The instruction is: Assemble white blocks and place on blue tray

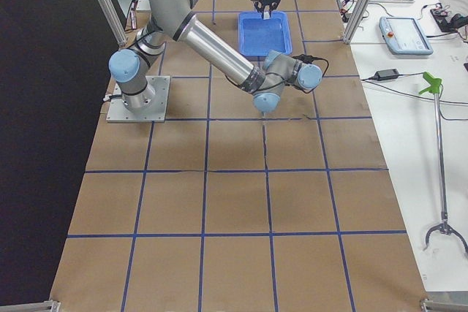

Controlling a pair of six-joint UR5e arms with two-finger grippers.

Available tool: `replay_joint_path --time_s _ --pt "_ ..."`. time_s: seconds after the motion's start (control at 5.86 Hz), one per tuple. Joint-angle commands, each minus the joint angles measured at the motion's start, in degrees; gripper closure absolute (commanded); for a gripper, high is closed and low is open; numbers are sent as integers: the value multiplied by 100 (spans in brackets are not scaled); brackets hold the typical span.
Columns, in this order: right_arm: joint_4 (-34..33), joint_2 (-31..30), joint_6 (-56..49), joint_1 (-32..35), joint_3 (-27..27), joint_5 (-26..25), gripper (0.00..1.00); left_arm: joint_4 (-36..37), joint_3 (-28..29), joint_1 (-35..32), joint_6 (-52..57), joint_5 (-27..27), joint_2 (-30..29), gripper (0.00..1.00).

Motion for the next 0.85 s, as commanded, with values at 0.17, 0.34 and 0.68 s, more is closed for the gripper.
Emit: replay_joint_path --time_s 0.17,0.34,0.68 --pt "567 -1108 -21 253 668 -11 69 674 -116 -337 303 -22 -527 93" --pt "559 -1083 -38 253 670 -11 70 683 -160 -347 294 -22 -511 93" --pt "577 -1056 -38 306 679 6 71 666 -178 -356 276 -135 -510 1"
